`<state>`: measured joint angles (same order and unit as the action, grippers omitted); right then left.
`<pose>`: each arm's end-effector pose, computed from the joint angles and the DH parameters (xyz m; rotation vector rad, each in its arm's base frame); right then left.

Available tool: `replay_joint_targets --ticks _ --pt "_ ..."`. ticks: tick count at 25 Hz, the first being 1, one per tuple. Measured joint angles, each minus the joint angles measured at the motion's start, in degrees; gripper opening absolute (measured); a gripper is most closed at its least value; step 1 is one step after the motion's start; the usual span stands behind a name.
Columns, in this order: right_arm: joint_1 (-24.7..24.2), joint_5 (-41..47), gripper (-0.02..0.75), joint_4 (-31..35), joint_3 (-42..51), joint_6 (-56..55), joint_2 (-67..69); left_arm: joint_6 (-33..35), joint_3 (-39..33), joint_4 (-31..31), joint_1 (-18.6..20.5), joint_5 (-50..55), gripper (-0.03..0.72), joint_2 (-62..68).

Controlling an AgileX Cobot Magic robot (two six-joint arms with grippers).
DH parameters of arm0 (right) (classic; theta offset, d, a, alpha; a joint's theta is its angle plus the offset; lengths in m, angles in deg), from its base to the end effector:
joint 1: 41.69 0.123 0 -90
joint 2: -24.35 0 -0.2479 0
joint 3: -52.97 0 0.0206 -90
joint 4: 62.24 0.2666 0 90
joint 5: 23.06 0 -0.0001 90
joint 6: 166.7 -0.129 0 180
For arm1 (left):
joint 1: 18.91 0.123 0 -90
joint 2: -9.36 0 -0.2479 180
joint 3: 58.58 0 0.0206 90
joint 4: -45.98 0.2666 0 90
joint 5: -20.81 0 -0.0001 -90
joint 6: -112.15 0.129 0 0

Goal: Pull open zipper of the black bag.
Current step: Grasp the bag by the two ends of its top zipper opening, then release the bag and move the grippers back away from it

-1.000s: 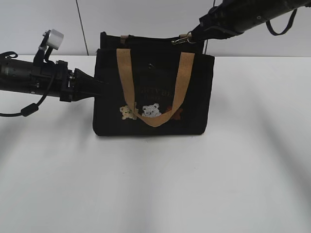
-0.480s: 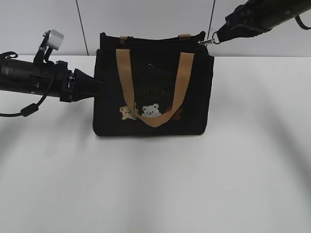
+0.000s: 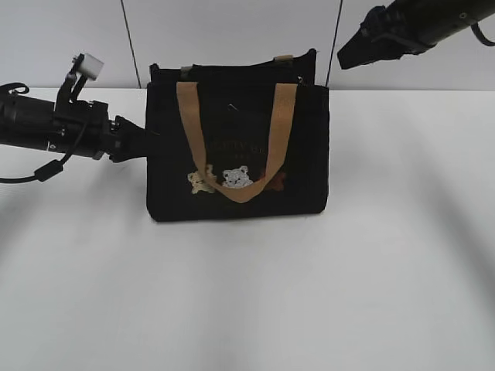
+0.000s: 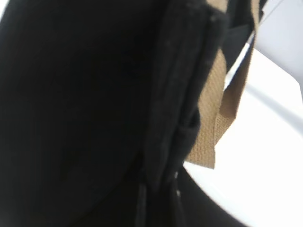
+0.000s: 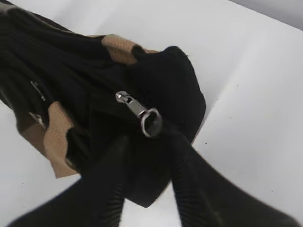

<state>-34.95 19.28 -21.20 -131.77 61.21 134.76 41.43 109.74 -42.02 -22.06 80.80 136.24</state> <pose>0.4131 0.1063 0.2143 -0.6481 2.2945 0.4893 0.3737 -0.1324 0.0842 0.8905 1.9600 -1.0717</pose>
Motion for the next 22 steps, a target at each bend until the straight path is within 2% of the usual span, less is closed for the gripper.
replay_joint_targets --ticks 3,5,6,8,11,17,22 --pt "0.0 2.3 0.426 0.2 0.0 0.1 -1.2 -4.4 0.0 0.6 0.0 -2.2 0.093 -0.3" --pt "0.0 4.1 0.544 0.2 0.0 0.1 -2.1 -5.3 0.0 1.4 0.0 -3.2 0.207 -1.1" --pt "0.0 5.1 0.579 0.2 0.0 0.1 -2.4 -5.5 0.0 2.3 0.0 -3.9 0.267 -1.7" --pt "0.0 7.0 0.608 0.2 0.0 0.1 -3.2 -7.4 0.0 4.2 0.0 -5.0 0.395 -3.3" --pt "0.0 10.0 0.620 0.2 0.0 0.1 -4.5 -12.6 0.0 8.8 0.0 -7.6 0.468 -6.2" --pt "0.4 17.3 0.624 -0.4 0.5 -0.1 -7.4 -23.2 0.0 19.9 0.0 -9.4 0.488 -13.3" --pt "2.9 17.6 0.624 -3.8 6.1 -3.2 -12.5 -33.4 -0.4 29.3 0.0 -9.0 0.489 -19.8"
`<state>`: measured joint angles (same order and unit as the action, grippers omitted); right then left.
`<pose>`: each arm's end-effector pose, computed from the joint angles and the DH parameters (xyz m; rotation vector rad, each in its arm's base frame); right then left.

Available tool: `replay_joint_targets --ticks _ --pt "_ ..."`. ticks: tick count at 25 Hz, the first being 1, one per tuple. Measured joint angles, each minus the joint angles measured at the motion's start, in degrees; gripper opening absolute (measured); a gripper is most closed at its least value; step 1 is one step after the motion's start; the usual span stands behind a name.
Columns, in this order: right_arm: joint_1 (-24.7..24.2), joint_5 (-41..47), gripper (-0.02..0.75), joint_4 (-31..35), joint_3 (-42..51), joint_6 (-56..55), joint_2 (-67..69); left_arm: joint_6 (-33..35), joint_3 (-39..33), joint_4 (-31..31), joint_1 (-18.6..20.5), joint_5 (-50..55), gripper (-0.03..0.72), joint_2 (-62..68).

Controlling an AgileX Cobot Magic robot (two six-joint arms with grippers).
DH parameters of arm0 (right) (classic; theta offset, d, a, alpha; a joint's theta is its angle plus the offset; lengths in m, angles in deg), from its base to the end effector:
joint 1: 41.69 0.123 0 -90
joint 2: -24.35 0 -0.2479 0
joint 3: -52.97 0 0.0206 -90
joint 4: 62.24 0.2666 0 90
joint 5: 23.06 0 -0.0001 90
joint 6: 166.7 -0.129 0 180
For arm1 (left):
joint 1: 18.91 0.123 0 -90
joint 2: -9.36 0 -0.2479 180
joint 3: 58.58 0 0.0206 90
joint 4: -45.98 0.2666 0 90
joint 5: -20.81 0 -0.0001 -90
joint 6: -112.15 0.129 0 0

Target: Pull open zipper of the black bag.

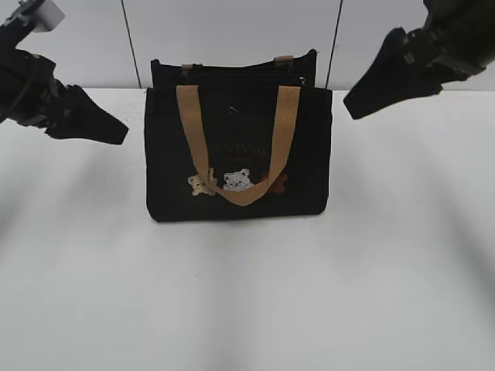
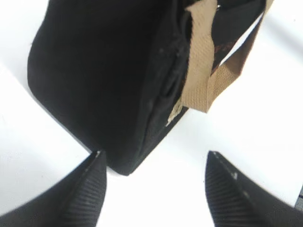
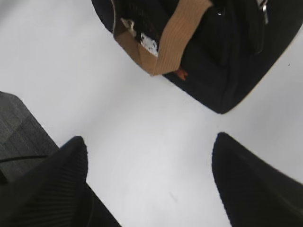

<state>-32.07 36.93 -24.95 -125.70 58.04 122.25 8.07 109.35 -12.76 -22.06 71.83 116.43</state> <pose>0.3336 0.1252 0.2480 -0.8973 2.3862 0.6401 0.3559 -0.1055 0.1632 0.9042 2.2403 -0.7501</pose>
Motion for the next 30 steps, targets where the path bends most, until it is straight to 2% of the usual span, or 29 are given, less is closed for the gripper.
replay_joint_targets --ticks 7,15,23,30 --pt "0.8 -1.0 0.610 -3.1 8.6 -4.2 -7.8 -9.0 -7.7 8.6 0.0 0.6 0.489 -11.3" --pt "0.8 -1.9 0.601 -4.9 14.5 -8.6 -19.8 -27.5 -10.7 19.6 0.0 2.9 0.489 -26.2" --pt "0.8 -2.2 0.596 -6.2 25.5 -12.6 -33.3 -43.8 -12.5 32.0 0.0 6.2 0.489 -42.7" --pt "0.8 -2.3 0.596 -9.0 32.7 -18.5 -48.6 -53.5 -22.0 38.6 0.0 8.0 0.489 -61.0"
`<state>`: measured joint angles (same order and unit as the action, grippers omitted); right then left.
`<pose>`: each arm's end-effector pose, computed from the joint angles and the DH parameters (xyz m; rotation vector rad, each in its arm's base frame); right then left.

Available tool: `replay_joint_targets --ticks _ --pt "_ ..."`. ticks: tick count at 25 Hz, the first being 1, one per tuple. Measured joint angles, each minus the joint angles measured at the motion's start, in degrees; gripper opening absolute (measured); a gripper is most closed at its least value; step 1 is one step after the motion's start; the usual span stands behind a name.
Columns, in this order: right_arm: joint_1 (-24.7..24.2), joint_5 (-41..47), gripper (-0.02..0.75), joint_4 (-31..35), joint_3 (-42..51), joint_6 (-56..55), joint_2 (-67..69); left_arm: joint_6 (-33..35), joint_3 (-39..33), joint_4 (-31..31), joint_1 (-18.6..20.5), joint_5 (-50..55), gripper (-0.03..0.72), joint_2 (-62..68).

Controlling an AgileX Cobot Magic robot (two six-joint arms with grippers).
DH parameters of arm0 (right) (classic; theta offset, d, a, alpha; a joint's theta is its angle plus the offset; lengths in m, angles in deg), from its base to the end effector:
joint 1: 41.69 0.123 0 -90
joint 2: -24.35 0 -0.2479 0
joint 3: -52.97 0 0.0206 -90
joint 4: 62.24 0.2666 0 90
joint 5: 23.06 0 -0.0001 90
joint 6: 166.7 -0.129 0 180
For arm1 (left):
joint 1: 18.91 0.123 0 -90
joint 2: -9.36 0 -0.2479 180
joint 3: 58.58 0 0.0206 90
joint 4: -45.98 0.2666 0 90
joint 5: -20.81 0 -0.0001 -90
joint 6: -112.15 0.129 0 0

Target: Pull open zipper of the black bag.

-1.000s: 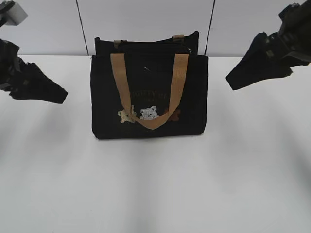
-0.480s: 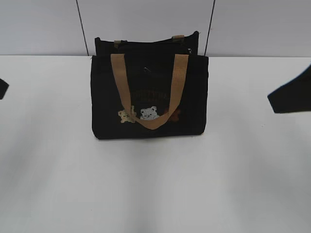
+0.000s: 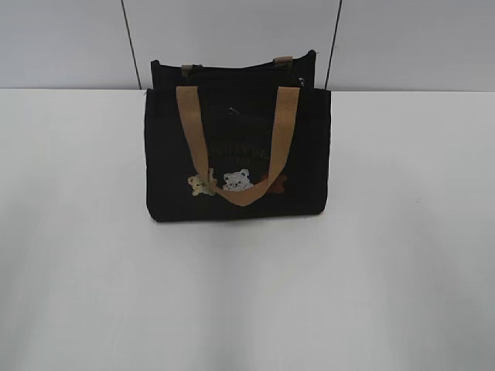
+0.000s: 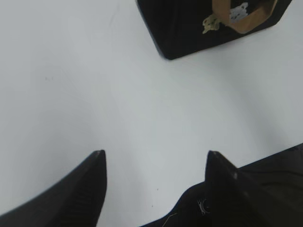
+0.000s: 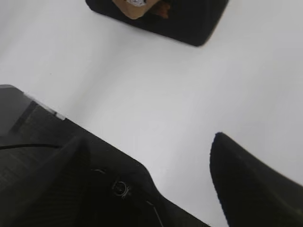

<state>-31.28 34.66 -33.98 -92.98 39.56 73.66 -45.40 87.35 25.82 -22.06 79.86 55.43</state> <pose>0.1680 0.0834 0.2747 -0.6110 2.2892 0.4946 0.1679 -0.0474 0.2765 0.4450 2.3299 -0.2880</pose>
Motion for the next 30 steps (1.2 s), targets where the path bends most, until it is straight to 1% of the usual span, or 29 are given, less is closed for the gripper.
replay_joint_targets --ticks 6,11,13,19,23,26,30 --pt "0.0 1.9 0.596 -8.1 0.8 -8.4 -11.8 -7.3 -6.1 4.8 -0.1 1.2 0.489 -10.4" --pt "0.0 4.6 0.596 -15.3 1.7 -15.3 -21.4 -10.7 -6.9 5.7 -1.3 2.6 0.489 -15.9" --pt "0.0 5.7 0.596 -16.8 3.1 -16.7 -24.8 -11.9 -6.9 5.9 -1.5 2.8 0.489 -18.3" --pt "0.0 7.0 0.596 -20.5 10.0 -18.8 -33.6 -12.7 -6.9 8.2 -1.6 3.1 0.489 -25.0" --pt "0.0 6.8 0.596 -22.9 14.1 -19.5 -36.8 -12.7 -6.9 10.1 -1.6 3.4 0.489 -28.6" --pt "0.0 5.8 0.596 -24.4 14.9 -20.0 -37.3 -12.7 -7.6 12.7 -1.6 3.2 0.489 -29.5" --pt "0.0 5.3 0.596 -26.0 15.1 -20.2 -37.3 -12.8 -10.5 12.8 -1.6 2.6 0.489 -29.7"
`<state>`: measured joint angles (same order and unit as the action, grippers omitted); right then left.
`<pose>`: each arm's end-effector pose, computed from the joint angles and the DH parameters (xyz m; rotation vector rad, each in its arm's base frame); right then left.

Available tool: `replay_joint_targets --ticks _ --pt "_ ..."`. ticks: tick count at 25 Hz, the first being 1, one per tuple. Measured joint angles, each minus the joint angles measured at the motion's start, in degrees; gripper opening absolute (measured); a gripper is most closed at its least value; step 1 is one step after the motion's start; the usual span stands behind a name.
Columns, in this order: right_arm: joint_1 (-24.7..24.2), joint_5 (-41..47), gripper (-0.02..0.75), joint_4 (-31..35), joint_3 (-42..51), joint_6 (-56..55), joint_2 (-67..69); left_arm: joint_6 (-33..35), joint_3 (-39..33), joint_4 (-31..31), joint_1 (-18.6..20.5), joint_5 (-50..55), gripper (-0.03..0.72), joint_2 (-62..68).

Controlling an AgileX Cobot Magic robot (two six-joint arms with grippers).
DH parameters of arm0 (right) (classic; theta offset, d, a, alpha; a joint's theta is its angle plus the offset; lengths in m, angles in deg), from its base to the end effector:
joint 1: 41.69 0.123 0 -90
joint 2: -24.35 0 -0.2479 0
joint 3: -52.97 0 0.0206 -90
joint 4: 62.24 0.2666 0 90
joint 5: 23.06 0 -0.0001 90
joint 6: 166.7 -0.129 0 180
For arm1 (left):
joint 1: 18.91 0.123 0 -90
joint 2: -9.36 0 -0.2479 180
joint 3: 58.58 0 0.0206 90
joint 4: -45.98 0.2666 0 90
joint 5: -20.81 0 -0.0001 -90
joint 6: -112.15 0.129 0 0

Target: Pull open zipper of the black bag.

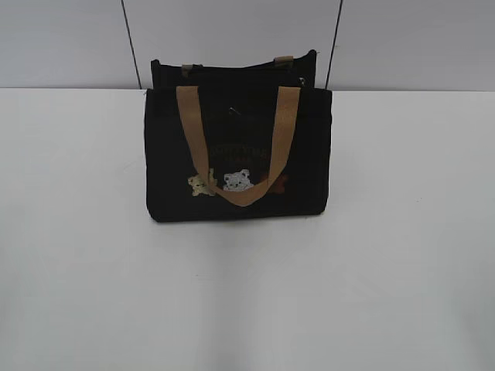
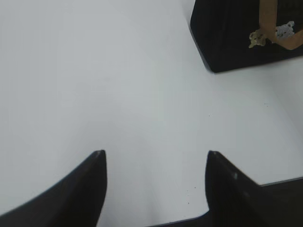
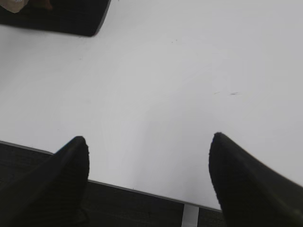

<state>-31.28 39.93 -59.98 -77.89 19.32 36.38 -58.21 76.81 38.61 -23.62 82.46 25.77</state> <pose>0.0855 0.0203 0.2488 -0.3105 2.1454 0.0923 0.0920 -0.0222 0.2713 0.2676 2.1185 -0.1064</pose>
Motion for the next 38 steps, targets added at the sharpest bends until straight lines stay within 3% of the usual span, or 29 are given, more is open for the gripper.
replay_joint_targets --ticks 22,29,38 --pt "-0.2 -0.2 0.596 -0.2 0.0 0.0 -1.3 0.0 -0.3 -0.9 1.1 -0.1 0.489 -1.8" --pt "-5.2 -0.2 0.596 -0.2 0.0 0.0 -3.5 0.0 -0.3 -0.9 4.7 -0.1 0.489 -7.7" --pt "-7.0 -0.2 0.596 -0.2 0.0 0.0 -3.5 0.0 -0.3 -1.0 5.2 -0.1 0.489 -7.8"
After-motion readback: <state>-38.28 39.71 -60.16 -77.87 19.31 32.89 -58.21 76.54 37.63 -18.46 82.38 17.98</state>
